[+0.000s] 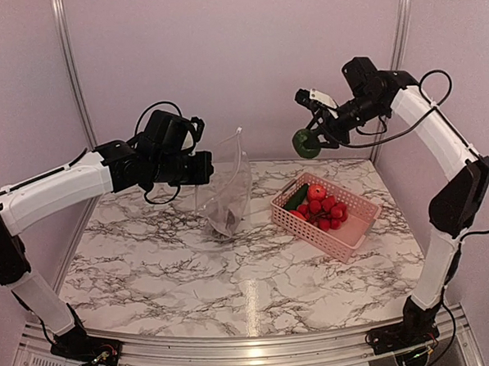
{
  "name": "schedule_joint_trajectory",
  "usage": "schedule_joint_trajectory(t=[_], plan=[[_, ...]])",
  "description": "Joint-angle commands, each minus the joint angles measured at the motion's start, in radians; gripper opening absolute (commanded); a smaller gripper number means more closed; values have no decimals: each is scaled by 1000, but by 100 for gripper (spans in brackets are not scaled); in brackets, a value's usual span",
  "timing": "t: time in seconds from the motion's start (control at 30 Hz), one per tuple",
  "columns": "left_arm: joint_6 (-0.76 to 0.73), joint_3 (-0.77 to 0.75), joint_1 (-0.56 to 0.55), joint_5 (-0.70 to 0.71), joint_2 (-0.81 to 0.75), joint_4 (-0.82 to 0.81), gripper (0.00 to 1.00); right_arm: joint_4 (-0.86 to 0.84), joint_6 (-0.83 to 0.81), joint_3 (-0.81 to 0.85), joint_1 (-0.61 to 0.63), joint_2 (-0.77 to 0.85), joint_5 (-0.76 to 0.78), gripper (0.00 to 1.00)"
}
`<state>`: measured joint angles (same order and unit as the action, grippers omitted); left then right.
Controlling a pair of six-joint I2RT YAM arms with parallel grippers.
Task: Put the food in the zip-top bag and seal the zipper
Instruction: Pick up the fake fruit from the bin, then place the fake fruit in the zipper food storage bag.
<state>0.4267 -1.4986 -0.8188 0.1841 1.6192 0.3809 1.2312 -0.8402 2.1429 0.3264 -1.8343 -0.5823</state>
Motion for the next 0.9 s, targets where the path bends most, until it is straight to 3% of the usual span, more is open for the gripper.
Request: schedule_joint_trajectory(t=[0.0,0.13,0.2,0.3,0.43,0.53,0.67,0.87], plan=[[33,-37,9,-39,26,-55,0,42,34,148,86,-88,-221,34],[53,-78,10,-73,58,-57,0,14,78,241,126,-139,-371,34],[66,-96,10,-85,72,-58,0,-97,147,200,128,-121,-478,34],[87,-111,10,-104,84,-70,0,-435,372,30,128,-50,-619,36],[110,-116,10,-120,81,-84,0,-1051,842,-240,128,25,-768,37],[118,-110,10,-128,70,-92,0,-1295,1079,-289,129,-15,-785,36],[119,-100,11,-140,62,-90,0,-1433,1176,-340,132,-52,-743,36],[119,-70,11,-135,36,-99,0,-1407,1158,-353,141,-87,-664,36]])
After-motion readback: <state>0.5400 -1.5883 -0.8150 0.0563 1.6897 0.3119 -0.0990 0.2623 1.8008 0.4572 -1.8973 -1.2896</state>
